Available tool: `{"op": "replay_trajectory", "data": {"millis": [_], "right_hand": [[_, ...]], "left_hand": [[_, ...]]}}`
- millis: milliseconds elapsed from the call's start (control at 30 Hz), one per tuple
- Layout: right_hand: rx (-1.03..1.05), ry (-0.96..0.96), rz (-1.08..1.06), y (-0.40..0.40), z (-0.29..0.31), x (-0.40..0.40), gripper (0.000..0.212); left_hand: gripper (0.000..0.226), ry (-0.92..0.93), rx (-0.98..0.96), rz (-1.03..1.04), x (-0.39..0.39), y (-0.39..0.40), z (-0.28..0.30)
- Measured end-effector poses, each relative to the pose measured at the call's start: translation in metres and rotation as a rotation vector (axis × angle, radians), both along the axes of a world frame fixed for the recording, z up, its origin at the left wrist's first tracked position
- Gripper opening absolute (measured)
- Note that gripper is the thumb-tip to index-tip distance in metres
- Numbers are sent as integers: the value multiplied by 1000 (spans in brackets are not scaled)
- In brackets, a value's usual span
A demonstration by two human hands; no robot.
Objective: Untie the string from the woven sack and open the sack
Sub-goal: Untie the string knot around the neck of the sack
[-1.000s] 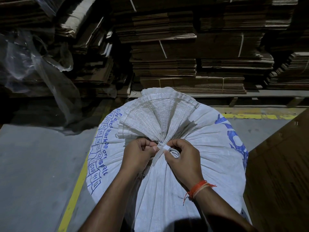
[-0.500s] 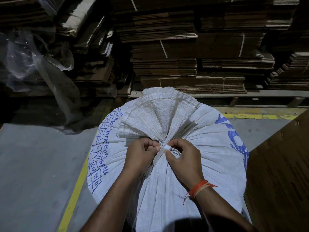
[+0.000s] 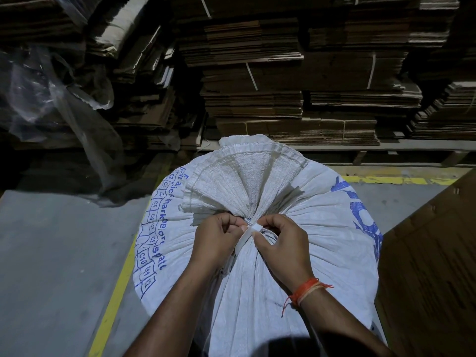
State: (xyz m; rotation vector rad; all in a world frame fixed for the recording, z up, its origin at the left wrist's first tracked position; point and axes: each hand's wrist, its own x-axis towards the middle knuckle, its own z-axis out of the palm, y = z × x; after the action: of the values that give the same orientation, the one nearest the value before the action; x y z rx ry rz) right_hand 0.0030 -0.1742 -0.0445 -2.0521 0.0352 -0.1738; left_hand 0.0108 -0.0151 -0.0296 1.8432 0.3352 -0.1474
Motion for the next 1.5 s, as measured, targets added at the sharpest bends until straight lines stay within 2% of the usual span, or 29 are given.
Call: {"op": "replay_trajectory", "data": {"millis": [467,600,700,767,967,1133,1500], "right_hand": [[-10,3,2,0,-1,0,16],[-4,6,-1,0,-2,0,16],[3,3,6,-1,0,0,16],[17,10,13,-1,4,-1,17],[-44,-59,11,-6,14,-1,25],[-184,-141,58,-10,11,-5,19],[-206,-109,46,-8,10,-5,11]], "left_hand": [[8,14,-23,-5,0,0,2],[17,3,-68,-3,-2,-1,5],[6,-11,-69,-48,-6,0,8],[13,-28,-76,-88,-9,2,8],[15,-115,25,-96,-7,4,1],[14,-120,51,-94,-6,3,2],[19,-147,126,-126,-6,2,5]]}}
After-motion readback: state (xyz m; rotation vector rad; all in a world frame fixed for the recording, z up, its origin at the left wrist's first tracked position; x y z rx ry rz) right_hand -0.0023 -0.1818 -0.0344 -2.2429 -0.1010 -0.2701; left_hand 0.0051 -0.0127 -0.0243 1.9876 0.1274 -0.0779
